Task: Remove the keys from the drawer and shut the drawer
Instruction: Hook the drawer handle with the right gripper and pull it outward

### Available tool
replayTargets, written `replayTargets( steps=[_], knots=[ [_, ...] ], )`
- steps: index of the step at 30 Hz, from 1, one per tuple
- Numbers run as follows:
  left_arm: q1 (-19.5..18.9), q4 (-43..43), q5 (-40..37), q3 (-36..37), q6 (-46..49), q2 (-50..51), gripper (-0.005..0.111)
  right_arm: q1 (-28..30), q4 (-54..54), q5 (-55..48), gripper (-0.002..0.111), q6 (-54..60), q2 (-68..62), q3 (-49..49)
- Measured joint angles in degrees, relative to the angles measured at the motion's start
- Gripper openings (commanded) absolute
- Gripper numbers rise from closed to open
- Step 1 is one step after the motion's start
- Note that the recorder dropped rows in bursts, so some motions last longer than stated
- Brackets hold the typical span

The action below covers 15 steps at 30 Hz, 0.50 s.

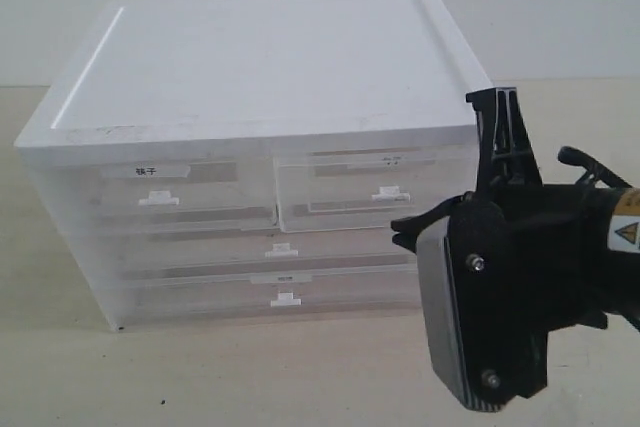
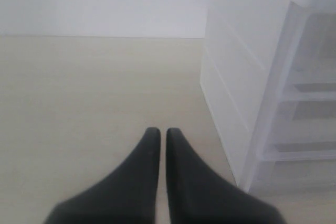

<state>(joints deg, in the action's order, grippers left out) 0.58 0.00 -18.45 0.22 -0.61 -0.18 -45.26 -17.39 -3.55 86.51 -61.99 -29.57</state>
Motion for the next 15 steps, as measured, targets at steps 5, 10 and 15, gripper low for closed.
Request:
replayTargets(
  steps=[5,10,15],
  knots=[
    [0.0,0.0,0.0,0.0,0.0,0.0,0.005,0.0,-0.25,-4.66,0.002,-1.13,2.46,0.0],
    [0.0,0.0,0.0,0.0,0.0,0.0,0.005,0.0,-0.4,1.11,0.037,-6.81,3.57,0.0],
    [0.0,0.0,0.0,0.0,0.0,0.0,0.005,0.0,-0.17,3.08,0.043,-7.58,2.24,0.0]
  ],
)
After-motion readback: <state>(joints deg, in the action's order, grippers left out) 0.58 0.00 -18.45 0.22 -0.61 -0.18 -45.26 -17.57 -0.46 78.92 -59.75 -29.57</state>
